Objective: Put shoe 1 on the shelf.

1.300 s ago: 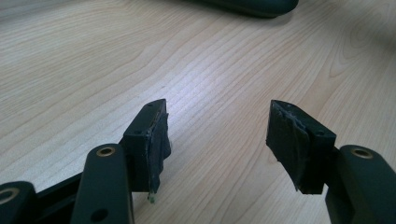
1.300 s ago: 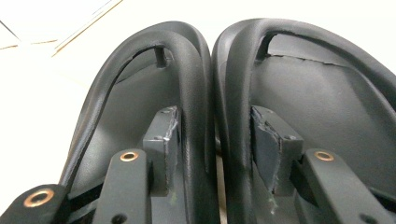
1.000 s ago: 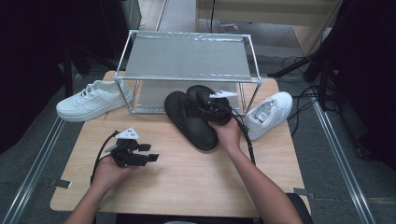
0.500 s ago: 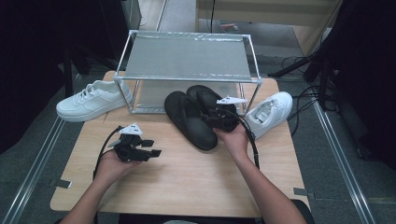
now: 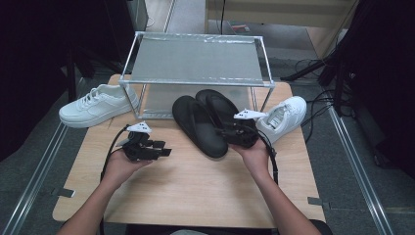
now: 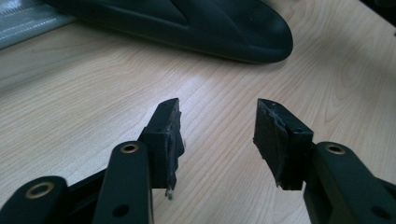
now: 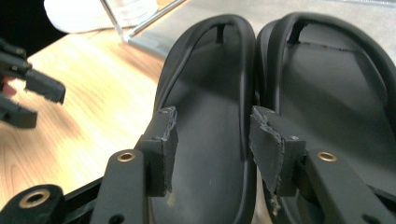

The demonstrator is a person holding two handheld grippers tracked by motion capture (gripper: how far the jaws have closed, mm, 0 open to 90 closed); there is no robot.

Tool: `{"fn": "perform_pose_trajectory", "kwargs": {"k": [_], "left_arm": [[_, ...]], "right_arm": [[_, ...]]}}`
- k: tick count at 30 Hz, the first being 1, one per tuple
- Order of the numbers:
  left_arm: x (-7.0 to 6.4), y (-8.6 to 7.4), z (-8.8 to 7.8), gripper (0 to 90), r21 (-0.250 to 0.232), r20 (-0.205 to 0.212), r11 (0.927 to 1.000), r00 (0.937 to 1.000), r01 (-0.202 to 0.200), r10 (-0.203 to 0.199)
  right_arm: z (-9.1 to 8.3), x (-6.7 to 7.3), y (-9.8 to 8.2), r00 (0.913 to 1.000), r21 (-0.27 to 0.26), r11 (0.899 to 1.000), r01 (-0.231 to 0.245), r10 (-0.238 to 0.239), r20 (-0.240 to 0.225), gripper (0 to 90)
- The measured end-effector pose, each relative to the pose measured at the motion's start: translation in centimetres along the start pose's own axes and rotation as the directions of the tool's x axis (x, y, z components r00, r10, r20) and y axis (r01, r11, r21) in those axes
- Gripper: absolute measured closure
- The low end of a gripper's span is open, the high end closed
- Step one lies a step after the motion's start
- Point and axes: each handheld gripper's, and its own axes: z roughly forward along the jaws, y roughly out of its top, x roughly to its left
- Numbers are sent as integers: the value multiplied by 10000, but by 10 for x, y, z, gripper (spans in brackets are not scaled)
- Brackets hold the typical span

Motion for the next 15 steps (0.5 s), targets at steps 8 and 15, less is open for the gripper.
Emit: {"fn": "perform_pose_trajectory", "kwargs": {"k": [8,15], "left_arm": [[-2,13,3,628,-151,238,9986,9984,-516,520],[-3,25,2,736,-369,465,9964,9958,-769,786]], "right_arm": [[-13,8,-19,9996,149,9995,286,-287,65,588],[-11,5,-36,10000,386,9993,21,-21,-5,677]]}}
